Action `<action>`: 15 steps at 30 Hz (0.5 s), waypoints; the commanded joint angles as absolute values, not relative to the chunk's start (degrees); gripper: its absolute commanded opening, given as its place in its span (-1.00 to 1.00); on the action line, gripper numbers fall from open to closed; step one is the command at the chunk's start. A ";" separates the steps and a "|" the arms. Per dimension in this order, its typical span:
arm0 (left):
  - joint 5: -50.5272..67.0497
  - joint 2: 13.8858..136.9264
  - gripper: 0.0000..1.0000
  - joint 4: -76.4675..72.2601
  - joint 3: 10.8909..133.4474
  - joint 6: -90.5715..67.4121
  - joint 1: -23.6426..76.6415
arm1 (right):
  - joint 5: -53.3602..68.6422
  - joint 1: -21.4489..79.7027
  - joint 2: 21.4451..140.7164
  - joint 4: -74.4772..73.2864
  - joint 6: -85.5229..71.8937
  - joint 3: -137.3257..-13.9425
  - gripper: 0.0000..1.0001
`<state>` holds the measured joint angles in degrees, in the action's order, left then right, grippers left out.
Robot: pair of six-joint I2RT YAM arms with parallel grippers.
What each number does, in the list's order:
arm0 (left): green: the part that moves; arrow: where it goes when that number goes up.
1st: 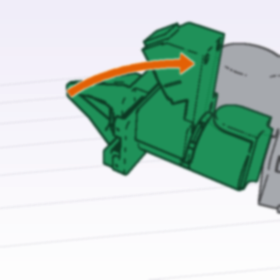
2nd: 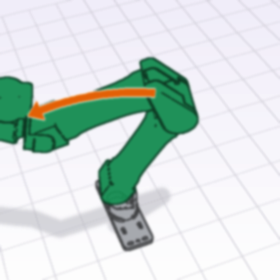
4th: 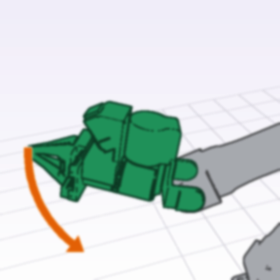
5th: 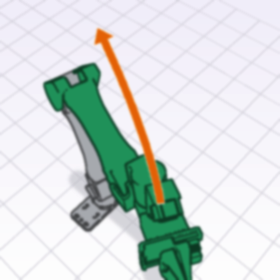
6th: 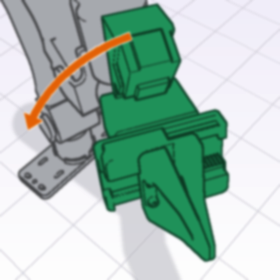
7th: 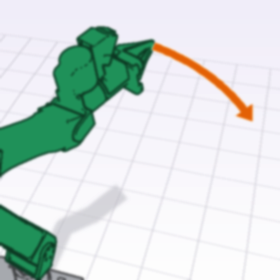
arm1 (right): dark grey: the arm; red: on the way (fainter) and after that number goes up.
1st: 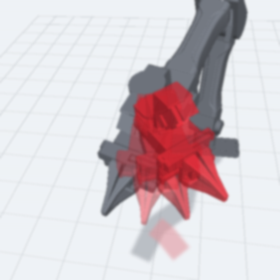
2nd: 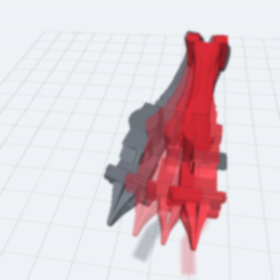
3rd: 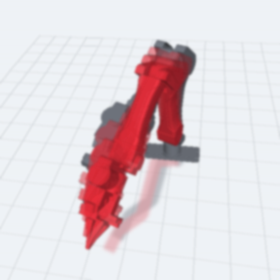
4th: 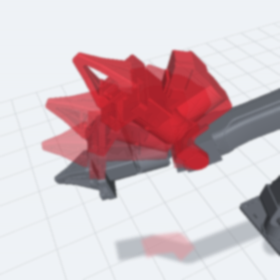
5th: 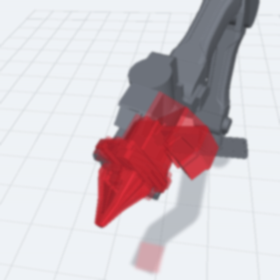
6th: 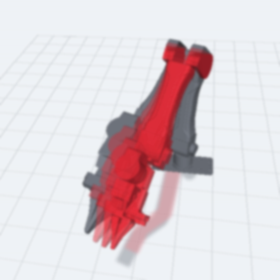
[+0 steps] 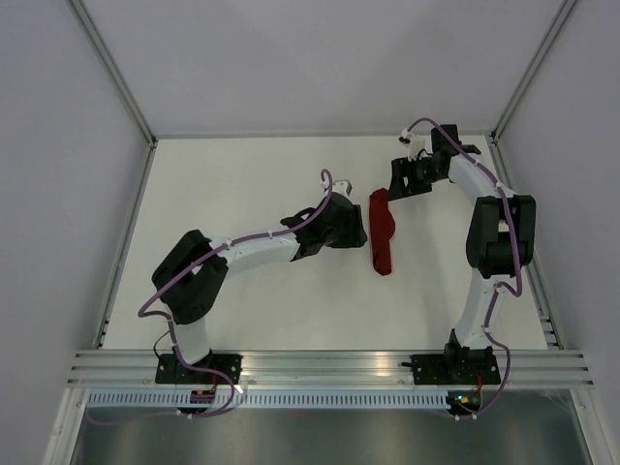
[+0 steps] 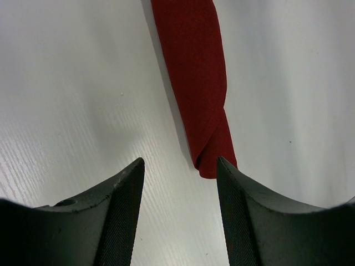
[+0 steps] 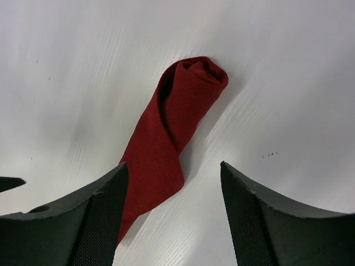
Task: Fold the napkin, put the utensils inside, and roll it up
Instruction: Roll the napkin with the utensil
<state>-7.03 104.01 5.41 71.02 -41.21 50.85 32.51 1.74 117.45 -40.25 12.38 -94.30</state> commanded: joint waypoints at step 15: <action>-3.60 113.82 0.17 2.72 78.31 -39.64 49.83 | 34.80 1.14 117.42 -38.93 10.63 -91.59 0.33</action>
<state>-4.51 113.25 4.64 75.83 -41.21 49.95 33.26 1.63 117.25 -39.48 11.55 -91.90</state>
